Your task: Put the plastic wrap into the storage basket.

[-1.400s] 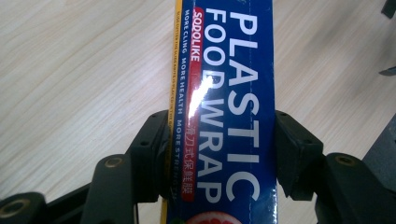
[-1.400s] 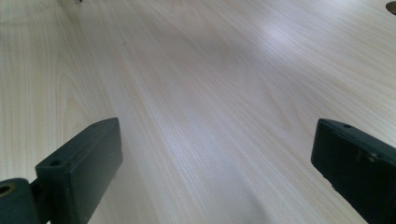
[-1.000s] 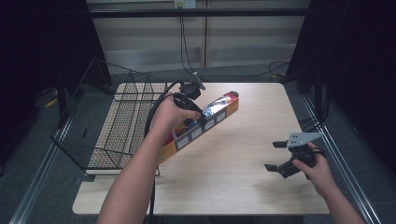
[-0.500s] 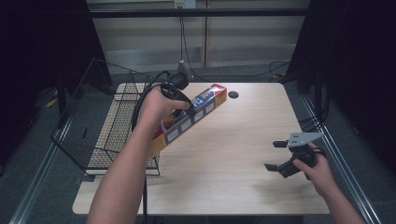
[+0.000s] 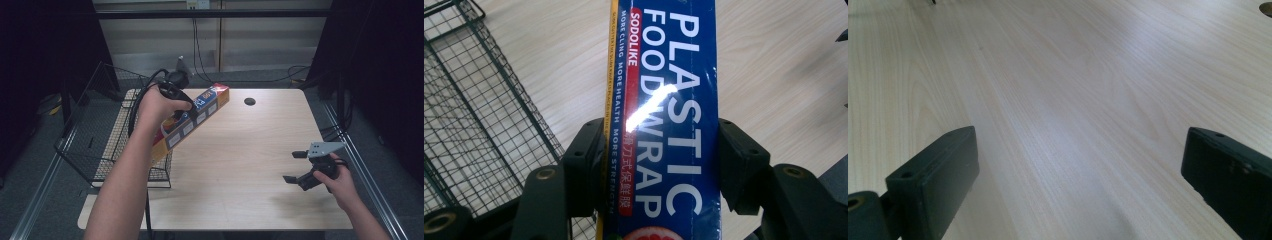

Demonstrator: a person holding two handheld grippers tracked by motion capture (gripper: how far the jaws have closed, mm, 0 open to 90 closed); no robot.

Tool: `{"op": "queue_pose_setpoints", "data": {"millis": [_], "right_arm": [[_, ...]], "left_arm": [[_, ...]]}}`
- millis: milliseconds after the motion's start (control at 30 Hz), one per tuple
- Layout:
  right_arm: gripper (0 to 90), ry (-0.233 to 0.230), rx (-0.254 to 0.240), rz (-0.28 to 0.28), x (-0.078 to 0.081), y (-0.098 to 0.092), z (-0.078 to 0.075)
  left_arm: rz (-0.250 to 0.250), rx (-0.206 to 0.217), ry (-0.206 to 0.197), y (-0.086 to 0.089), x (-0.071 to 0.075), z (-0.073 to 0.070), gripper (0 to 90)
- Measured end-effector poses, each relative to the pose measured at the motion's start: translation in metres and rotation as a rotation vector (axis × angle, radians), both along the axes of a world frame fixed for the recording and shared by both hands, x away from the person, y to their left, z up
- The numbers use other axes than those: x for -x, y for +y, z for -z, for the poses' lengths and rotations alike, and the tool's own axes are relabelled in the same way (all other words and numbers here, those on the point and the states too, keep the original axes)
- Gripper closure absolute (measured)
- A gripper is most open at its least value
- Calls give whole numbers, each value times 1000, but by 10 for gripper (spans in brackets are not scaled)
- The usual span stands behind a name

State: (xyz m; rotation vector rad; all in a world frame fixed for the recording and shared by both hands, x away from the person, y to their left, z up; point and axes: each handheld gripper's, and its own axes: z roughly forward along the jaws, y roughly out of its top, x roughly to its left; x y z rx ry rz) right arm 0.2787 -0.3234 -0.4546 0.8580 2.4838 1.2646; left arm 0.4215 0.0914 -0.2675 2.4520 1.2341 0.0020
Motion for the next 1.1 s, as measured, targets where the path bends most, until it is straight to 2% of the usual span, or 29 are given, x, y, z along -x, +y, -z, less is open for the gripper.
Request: {"op": "queue_pose_setpoints", "data": {"millis": [33, 267, 367, 633, 867, 1067, 1100], "right_arm": [[21, -1, 0, 1, 0, 0, 0], [21, -4, -4, 1, 0, -1, -1], [21, -3, -3, 1, 0, -1, 0], [20, -2, -4, 1, 0, 0, 0], [20, -1, -5, -1, 0, 0, -1], [20, 0, -3, 1, 0, 0, 0], [20, 1, -3, 1, 0, 1, 0]], "left_arm": [[-1, -11, 5, 2, -1, -3, 439], [-32, -11, 0, 10, -2, -9, 439], [-42, -34, -1, 16, -2, -13, 439], [-72, -41, 1, 27, -1, -21, 439], [-126, -37, -7, 39, -1, -26, 439], [-138, -52, -9, 47, -1, -30, 439], [-158, -47, -11, 48, -1, -30, 439]]}}
